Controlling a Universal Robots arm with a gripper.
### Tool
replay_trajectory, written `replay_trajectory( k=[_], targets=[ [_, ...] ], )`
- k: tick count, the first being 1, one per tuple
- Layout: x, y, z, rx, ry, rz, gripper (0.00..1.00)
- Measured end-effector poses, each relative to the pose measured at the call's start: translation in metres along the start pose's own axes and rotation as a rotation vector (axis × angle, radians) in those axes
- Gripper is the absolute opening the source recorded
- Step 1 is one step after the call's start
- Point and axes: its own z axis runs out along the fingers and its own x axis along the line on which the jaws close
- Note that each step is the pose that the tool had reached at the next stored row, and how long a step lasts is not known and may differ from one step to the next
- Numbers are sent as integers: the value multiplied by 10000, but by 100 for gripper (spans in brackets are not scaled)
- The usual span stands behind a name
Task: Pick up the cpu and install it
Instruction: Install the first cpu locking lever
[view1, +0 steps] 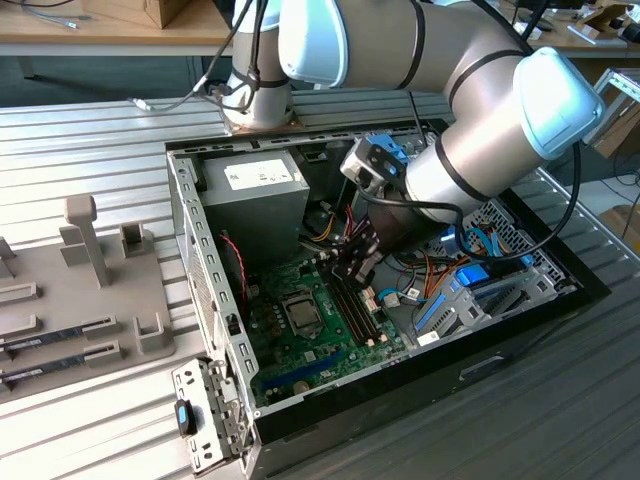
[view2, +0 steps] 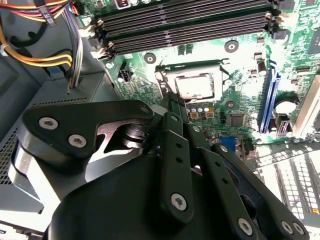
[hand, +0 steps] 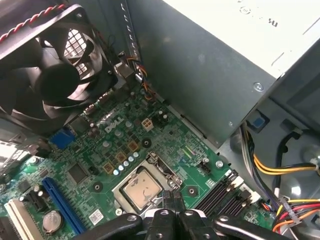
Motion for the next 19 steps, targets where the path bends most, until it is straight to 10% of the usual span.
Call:
replay_trajectory(
  k=[9, 14, 19],
  targets=[
    [2, 7, -17, 152, 143, 71, 11],
    [18, 70, -179, 156, 147, 74, 11],
    [0, 93, -184, 157, 148, 75, 11]
  ],
)
